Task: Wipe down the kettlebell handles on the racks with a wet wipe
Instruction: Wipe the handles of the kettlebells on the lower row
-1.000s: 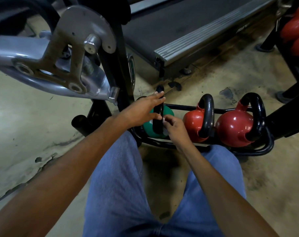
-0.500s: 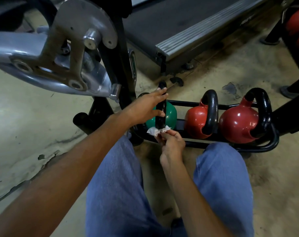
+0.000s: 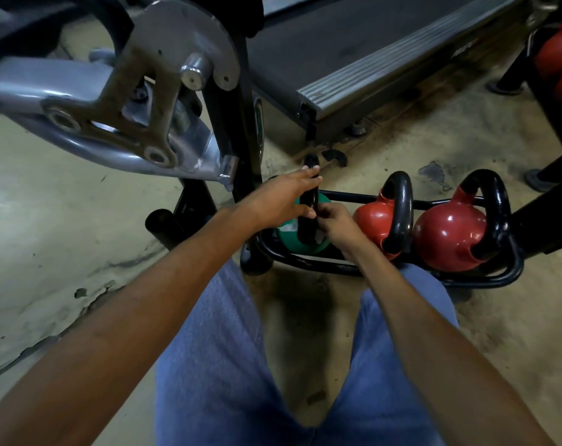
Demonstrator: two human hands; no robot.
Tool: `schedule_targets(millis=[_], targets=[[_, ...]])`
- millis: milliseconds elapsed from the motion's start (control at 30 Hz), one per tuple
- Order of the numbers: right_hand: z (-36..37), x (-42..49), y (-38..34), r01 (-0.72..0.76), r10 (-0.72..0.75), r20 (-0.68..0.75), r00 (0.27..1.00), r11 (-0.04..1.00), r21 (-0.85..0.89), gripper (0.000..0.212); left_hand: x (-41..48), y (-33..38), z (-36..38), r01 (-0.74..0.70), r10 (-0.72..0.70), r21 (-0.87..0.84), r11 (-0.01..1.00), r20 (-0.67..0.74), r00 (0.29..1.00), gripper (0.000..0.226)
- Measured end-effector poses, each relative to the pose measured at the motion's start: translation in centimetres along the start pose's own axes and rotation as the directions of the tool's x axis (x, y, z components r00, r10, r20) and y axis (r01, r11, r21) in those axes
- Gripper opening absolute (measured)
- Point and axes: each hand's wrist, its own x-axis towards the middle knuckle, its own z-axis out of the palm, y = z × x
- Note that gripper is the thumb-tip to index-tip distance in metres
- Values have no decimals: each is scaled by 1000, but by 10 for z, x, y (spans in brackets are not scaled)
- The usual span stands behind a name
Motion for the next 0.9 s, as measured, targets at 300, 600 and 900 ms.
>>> schedule_targets(millis=[300, 600, 900], targets=[[-23, -30, 1, 60, -49, 190, 981, 997, -54, 32, 2, -1, -1, 0, 0, 29, 1000, 3, 1000, 77], [-19, -28, 2, 20, -11, 154, 988, 998, -58, 26, 4, -3, -1, -4, 4, 26, 1000, 4, 1000, 77], [26, -49, 16, 36, 27, -267, 963, 973, 227, 21, 8, -6, -12, 18, -18, -50, 999, -4, 1000, 61]])
